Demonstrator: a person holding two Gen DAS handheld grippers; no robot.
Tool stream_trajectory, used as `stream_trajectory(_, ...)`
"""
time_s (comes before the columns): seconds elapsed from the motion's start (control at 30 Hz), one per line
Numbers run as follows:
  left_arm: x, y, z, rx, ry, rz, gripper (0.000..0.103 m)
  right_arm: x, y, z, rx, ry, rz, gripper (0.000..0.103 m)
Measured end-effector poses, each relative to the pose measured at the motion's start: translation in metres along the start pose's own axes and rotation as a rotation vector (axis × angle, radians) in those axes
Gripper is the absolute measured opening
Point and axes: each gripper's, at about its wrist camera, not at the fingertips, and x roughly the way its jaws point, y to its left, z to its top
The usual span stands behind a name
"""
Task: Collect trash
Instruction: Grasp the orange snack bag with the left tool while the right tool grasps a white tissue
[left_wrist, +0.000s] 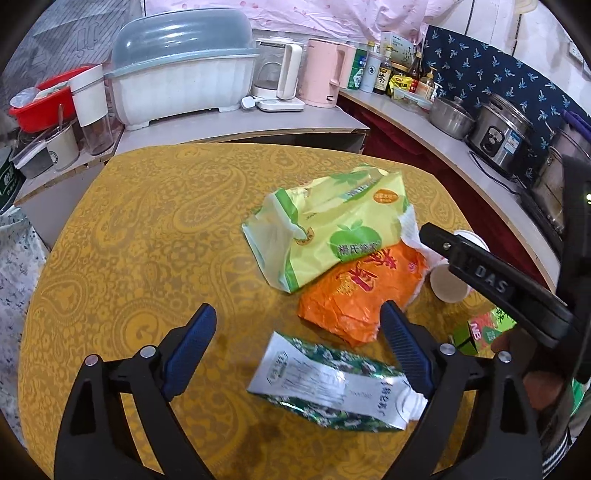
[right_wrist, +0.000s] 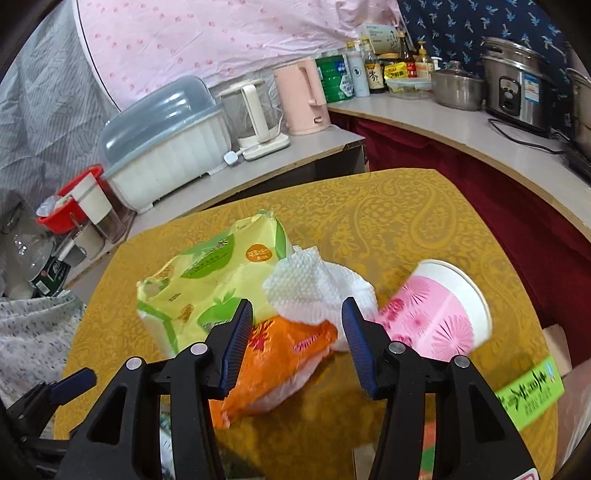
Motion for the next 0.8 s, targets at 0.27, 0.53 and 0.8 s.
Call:
stream_trajectory(0.27, 0.019, 0.009, 0.004, -0.026, 0.033, -0.01, 0.086, 0.035, -0.001, 0.001, -0.027, 0.075, -0.018, 0.029)
stream_trajectory(0.53, 0.026, -0.016, 0.001, 0.021, 0.049, -0.062, 0.086, 0.017, -0.026, -0.014, 0.024, 0.076, -0.002, 0.002)
stream_trajectory(0.8, 0.056, -0.056, -0.002, 0.138, 0.115, -0.096, 0.086, -0.01, -0.051, -0.026, 0.102, 0.048, 0.042, 0.002)
